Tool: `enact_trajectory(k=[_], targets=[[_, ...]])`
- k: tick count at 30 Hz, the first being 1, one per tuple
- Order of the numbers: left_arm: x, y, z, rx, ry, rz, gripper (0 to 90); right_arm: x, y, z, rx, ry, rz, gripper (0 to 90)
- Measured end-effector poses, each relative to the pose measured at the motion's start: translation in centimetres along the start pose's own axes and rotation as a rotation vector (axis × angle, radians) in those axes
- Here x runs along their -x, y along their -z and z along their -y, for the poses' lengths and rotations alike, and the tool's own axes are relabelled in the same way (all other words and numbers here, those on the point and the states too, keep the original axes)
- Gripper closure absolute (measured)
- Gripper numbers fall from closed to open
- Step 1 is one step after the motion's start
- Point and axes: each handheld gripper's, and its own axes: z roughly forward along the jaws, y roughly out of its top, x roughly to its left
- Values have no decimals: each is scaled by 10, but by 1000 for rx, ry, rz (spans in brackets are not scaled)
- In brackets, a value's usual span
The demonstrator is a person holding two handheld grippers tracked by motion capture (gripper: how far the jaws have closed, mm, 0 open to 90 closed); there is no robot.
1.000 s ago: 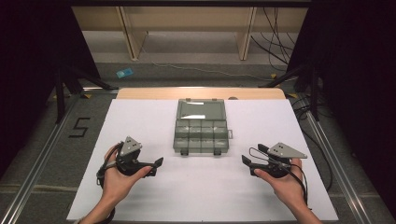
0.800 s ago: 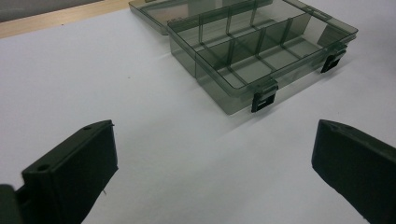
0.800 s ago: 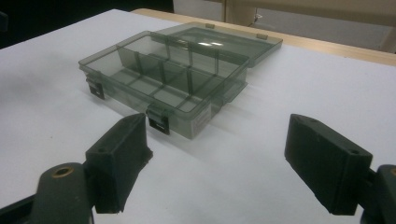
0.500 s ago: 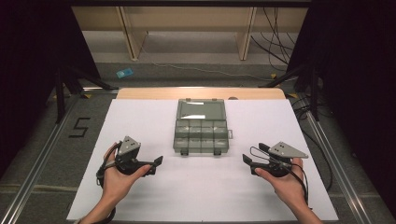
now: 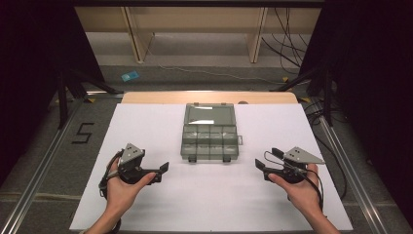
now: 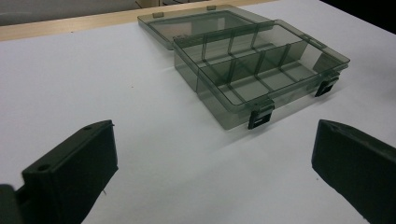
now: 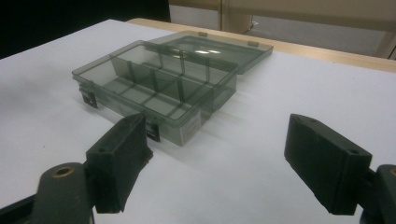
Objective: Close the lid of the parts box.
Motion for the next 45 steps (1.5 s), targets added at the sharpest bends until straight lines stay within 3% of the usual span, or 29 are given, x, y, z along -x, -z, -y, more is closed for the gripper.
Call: enact_trajectory(k=[2,4,6,8,10,11,13,17,21,27,36,42,45], targets=[[0,0,0,0,3,1,0,0,-2,1,27,-5,-7,223],[0,0,0,1,0,1,0,0,0,0,0,3,4,223],[0,1,0,4,-1,-1,0,-1,-3,1,29,-4,-5,222],[0,1,1,7,-2,2,0,-2,-2,0,4,-3,1,222],[0,2,1,8,5,1,0,-2,-4,0,12,14,6,223],[0,2,1,11,5,6,0,-3,-5,0,15,-5,-7,223],[1,1,2,10,7,9,0,-2,-7,-1,33,22,1,224],[3,2,2,6,-11,10,0,-3,-9,-8,8,7,17,228],[4,2,2,15,3,18,0,-1,-20,-21,17,7,19,237],[5,0,2,21,3,28,0,10,-55,-46,5,8,48,254],[6,0,2,16,7,34,2,32,-120,-85,-98,-41,81,320],[6,0,2,17,11,35,2,51,-162,-97,-162,-66,131,376],[5,0,2,13,-2,37,2,55,-181,-100,-192,-112,148,395]])
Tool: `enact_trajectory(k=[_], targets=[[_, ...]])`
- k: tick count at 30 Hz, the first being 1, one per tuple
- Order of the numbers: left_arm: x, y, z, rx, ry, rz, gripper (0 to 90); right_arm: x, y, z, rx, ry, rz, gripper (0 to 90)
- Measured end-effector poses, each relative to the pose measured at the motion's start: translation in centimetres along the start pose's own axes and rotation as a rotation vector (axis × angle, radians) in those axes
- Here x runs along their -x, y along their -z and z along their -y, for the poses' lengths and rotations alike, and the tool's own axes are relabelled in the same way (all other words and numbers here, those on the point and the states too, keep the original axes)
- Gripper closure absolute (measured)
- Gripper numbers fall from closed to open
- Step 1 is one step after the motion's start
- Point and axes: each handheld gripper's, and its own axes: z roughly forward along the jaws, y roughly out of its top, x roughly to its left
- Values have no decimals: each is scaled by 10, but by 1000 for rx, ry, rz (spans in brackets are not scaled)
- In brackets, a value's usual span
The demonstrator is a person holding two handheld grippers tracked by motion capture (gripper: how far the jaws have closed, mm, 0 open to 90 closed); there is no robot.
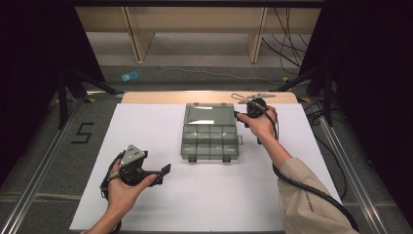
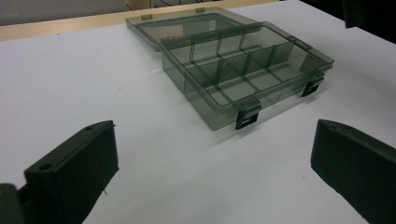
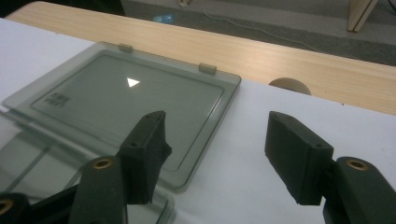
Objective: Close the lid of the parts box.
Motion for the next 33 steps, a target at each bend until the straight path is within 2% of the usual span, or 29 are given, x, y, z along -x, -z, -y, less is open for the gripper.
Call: enact_trajectory(k=[1,2,4,5,9,11,15,17,18,19,20,21,22,23,24,25,26,28,29,30,33], targets=[[0,0,0,0,-1,2,2,0,-3,-2,-42,-13,4,405],[0,0,0,-1,2,1,2,-2,-9,-4,-46,-33,10,421],[0,-1,1,2,10,8,2,-1,-17,-7,-73,-38,16,440],[0,-1,1,0,19,4,2,1,-23,-8,-90,-11,22,452],[0,-2,0,-1,4,8,2,1,-36,-11,-128,-24,36,503],[0,-2,0,-1,5,7,2,-1,-44,-13,-138,-37,42,535],[0,-1,0,-1,4,7,2,-2,-54,-15,-154,-12,57,587],[0,-1,0,0,3,10,2,-4,-58,-16,-167,-24,64,607],[0,-1,0,-1,2,10,2,-3,-59,-16,-176,-11,62,616],[1,-1,1,-1,4,10,2,-4,-61,-17,-179,-30,61,628],[1,-1,1,-1,4,11,2,-3,-63,-17,-188,-20,69,639],[1,-2,1,0,4,11,2,-4,-63,-17,-205,-57,70,648],[1,-1,1,-3,2,12,2,-2,-66,-16,-195,-40,79,659],[1,-1,1,-3,1,12,2,-3,-67,-15,-207,-52,81,666],[1,-2,1,-1,3,13,2,0,-68,-14,-213,-31,78,675],[1,-2,1,-2,2,13,2,-4,-68,-14,-220,-86,79,686],[1,-2,1,-2,9,15,2,-4,-69,-14,-223,-99,80,697],[2,-2,1,-3,11,15,2,-4,-69,-13,-225,-114,76,721],[1,-2,1,-4,-1,15,2,-4,-69,-13,-237,-126,75,734],[1,-2,1,-5,-5,14,2,-3,-69,-12,-240,-117,77,745],[1,-2,1,-7,-6,13,3,-4,-69,-12,-232,-139,77,783]])
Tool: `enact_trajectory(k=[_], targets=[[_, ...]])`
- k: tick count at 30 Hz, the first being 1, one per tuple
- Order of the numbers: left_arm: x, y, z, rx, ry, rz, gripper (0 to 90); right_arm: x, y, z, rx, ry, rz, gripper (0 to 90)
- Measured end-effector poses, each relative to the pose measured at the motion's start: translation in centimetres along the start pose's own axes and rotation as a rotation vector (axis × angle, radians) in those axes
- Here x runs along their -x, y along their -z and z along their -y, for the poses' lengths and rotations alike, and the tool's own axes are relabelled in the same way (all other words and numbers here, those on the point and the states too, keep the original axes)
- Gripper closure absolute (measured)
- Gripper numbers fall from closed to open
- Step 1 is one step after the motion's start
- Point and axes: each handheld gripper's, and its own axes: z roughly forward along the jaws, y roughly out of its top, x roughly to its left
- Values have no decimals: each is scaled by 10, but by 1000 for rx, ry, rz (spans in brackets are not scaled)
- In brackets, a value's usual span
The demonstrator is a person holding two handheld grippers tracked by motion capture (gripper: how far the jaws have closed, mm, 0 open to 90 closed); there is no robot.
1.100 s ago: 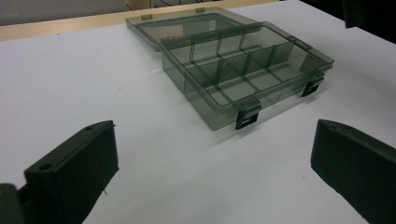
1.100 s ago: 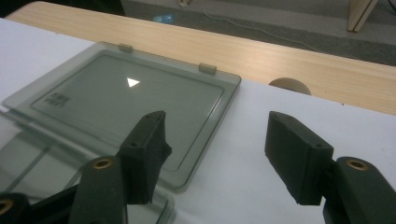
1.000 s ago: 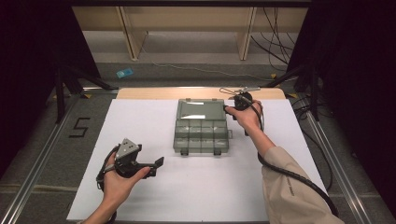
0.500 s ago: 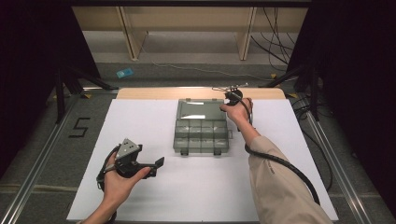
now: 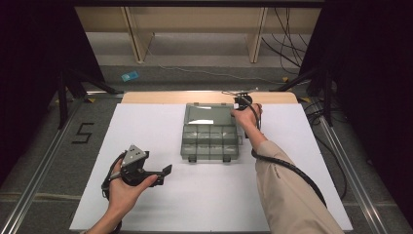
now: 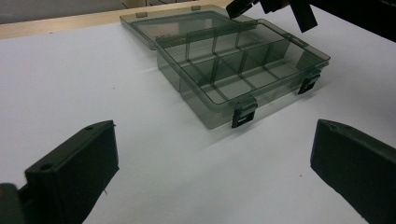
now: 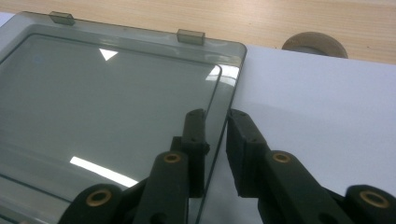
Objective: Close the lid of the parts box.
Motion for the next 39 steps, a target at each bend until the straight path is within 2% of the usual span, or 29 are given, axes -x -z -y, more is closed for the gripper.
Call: enact_trajectory(k=[4,10,14,15,17,19,21,22,25,27,28,29,30,32,34,35,38,39], targets=[[0,0,0,-1,0,1,6,0,0,-1,-1,-20,12,833],[0,-1,0,-2,-6,3,8,-1,0,0,10,-54,31,859],[0,0,0,-2,-7,-3,10,-4,0,-1,-1,-73,44,870],[0,-1,0,0,-7,-5,10,-4,1,-1,-3,-75,46,872],[0,-1,0,-2,3,-6,11,-2,0,0,17,-45,58,877],[-2,-1,0,-4,-8,-9,12,-4,0,0,21,-50,66,880],[-2,-2,0,-4,-9,-14,16,-8,2,1,18,-97,70,883],[-2,-2,0,-6,6,-21,18,-9,3,1,21,-100,76,884],[-5,-4,-2,-10,-5,-29,32,-8,4,1,48,-58,80,888],[-7,-5,-3,-18,-15,-35,41,-12,6,1,47,-91,85,890],[-8,-6,-3,-14,-5,-41,47,-12,8,1,51,-101,94,890],[-10,-7,-4,-17,-14,-41,55,-12,8,1,61,-89,87,891],[-11,-7,-5,-19,2,-48,60,-12,8,1,64,-89,85,891],[-15,-9,-7,-20,3,-53,75,-14,11,2,69,-108,94,892],[-19,-12,-9,-22,7,-61,104,-13,11,3,84,-90,87,893],[-20,-14,-11,-23,5,-64,117,-13,13,2,81,-98,94,893],[-25,-19,-19,-28,-2,-76,150,-13,14,3,101,-70,106,894],[-27,-22,-23,-26,0,-75,151,-15,16,3,92,-96,92,894]])
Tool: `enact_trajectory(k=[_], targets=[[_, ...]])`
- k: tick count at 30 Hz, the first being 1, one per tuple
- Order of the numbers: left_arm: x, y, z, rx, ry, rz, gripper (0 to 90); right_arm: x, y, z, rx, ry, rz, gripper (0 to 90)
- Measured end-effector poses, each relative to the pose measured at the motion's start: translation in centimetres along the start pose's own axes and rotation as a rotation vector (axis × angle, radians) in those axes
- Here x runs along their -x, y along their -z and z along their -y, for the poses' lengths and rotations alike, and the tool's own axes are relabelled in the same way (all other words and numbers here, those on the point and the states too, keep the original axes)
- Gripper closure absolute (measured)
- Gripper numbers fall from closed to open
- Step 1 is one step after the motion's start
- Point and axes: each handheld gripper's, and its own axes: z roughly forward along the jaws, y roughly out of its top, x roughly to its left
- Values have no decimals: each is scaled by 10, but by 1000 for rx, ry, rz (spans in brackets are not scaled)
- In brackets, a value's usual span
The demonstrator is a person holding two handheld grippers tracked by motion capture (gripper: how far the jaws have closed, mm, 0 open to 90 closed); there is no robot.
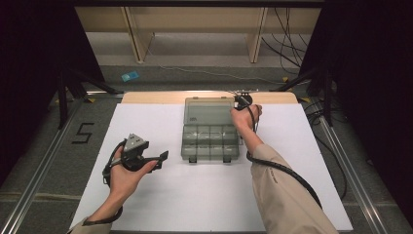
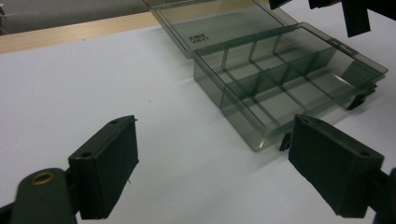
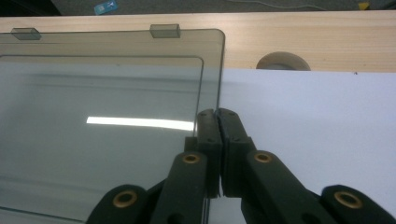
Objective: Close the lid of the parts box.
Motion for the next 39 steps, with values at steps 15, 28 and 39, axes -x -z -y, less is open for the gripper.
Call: enact_trajectory(k=[15,28,39], targets=[[-48,-61,-91,-53,-485,-56,295,2,9,4,54,16,-5,894],[-61,-132,-126,-173,-540,-73,497,5,12,6,140,40,-17,894],[-75,-165,-131,-205,-529,-68,608,3,17,7,168,34,-35,895]])
